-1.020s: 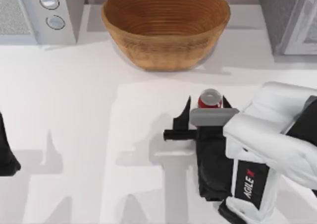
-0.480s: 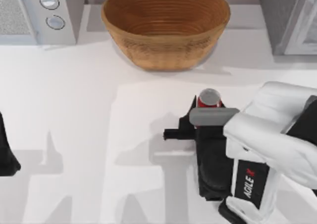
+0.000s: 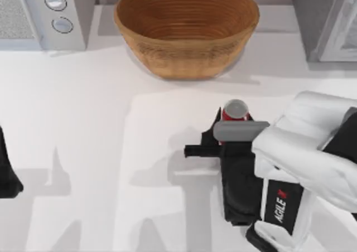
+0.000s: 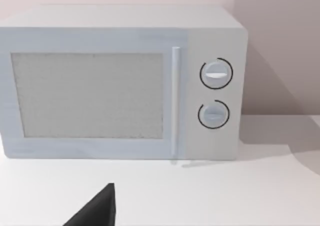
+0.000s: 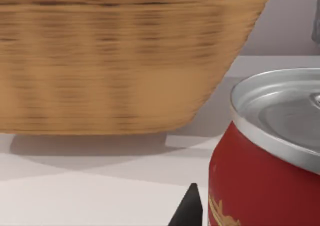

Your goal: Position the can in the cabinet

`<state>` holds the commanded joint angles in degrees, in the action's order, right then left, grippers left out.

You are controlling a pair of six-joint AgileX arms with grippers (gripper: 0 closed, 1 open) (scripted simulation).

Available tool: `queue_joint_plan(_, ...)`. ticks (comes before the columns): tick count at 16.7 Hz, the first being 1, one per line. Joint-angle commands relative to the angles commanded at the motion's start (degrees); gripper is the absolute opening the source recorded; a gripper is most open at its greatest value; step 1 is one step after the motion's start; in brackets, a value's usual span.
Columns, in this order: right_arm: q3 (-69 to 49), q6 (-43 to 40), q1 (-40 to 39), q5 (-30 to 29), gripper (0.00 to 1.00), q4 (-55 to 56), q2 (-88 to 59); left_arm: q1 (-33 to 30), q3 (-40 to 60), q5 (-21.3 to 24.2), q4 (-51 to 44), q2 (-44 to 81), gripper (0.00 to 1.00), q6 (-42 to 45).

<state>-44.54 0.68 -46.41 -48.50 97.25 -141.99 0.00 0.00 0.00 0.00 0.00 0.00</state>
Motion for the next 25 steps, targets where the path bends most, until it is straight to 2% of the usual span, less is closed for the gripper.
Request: queue_joint_plan(25, 2.2, 0.4, -0.1, 0.4, 0.00, -33.7, 35.5, 0.0, 0.0, 0.0, 0.0, 0.0, 1.00, 0.0)
